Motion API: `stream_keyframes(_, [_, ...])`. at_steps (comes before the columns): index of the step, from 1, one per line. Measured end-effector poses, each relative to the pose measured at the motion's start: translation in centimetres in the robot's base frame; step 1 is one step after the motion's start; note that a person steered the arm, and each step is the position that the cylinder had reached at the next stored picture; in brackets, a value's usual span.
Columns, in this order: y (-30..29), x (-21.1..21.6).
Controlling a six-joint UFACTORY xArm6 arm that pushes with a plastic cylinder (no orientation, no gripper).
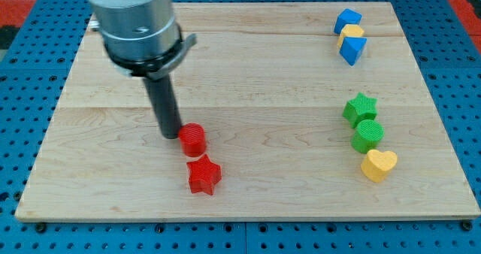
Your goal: Push the yellow hexagon towards the center
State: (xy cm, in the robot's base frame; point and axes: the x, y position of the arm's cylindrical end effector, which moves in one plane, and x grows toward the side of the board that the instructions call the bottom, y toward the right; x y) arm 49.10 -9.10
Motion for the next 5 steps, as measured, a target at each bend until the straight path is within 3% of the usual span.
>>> stream_keyframes(1, [4.5,0.3])
stream_keyframes(2, [4.7,0.3])
stream_keyframes(5, [0.3,-1.0])
